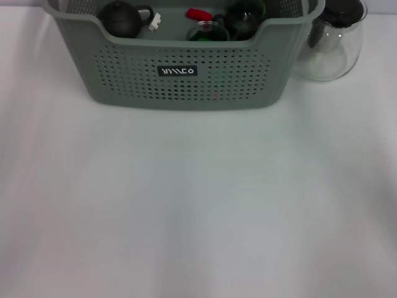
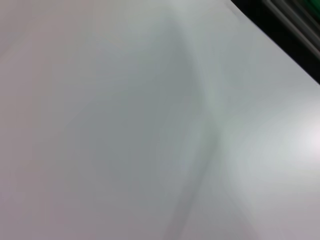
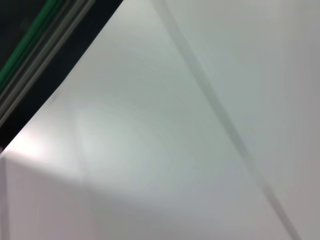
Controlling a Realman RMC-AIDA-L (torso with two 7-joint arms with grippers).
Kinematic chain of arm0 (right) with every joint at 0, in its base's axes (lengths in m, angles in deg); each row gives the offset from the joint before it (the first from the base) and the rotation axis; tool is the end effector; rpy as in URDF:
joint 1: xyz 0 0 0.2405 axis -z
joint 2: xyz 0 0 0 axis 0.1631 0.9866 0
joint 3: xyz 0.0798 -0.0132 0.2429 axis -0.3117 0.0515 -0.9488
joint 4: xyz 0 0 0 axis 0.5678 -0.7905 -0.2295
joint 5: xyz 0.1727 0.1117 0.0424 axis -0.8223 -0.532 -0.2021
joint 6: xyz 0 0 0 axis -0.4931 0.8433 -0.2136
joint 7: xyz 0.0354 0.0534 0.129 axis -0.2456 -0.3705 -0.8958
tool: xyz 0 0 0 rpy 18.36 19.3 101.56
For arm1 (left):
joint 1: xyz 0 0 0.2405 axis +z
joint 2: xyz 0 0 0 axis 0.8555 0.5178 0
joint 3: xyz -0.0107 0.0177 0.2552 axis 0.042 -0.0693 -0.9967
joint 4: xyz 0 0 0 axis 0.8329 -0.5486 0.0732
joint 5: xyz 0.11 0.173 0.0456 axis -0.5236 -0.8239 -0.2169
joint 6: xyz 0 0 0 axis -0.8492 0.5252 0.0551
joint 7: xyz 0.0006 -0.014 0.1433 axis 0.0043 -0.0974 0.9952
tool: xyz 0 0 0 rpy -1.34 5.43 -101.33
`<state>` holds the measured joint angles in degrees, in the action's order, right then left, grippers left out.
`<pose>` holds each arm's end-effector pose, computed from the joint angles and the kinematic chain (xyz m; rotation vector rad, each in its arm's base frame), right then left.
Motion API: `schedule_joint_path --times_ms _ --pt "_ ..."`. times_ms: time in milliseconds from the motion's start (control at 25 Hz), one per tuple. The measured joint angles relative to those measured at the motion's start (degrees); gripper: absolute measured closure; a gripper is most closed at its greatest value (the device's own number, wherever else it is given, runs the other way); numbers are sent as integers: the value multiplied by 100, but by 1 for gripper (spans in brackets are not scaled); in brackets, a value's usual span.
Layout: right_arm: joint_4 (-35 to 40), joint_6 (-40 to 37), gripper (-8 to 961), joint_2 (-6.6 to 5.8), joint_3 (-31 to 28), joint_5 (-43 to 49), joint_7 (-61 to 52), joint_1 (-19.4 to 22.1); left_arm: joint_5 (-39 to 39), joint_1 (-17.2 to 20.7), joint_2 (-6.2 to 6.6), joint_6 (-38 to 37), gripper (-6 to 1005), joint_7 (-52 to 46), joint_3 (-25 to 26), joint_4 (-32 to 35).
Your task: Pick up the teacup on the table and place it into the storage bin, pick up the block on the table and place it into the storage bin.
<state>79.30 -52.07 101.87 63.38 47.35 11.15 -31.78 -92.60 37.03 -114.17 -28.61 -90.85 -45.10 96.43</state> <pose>0.2880 0.2805 0.0662 -1.6338 0.4830 1.6163 -0.3286 0.2534 0.1091 -1.4996 -0.5710 -1.5645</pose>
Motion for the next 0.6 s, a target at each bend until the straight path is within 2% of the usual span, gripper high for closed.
schedule_joint_path --times_ms 120,160,280,400,600 --pt "-300 286 12 -3 -55 -421 -55 -163 456 -97 -22 731 173 -1002 462 -453" --pt "-333 412 12 -7 -59 -467 -80 -222 456 -97 -22 731 172 -1002 462 -453" --pt "-347 1069 12 -21 -70 -494 -369 -402 497 -233 -13 1397 170 -1509 469 -470" --pt "-309 2077 12 -39 -77 -500 -883 -588 462 -326 17 2112 169 -1886 410 -477" --pt "-307 2670 12 -35 -24 -468 -931 -683 437 -346 0 2420 167 -1722 92 -482"
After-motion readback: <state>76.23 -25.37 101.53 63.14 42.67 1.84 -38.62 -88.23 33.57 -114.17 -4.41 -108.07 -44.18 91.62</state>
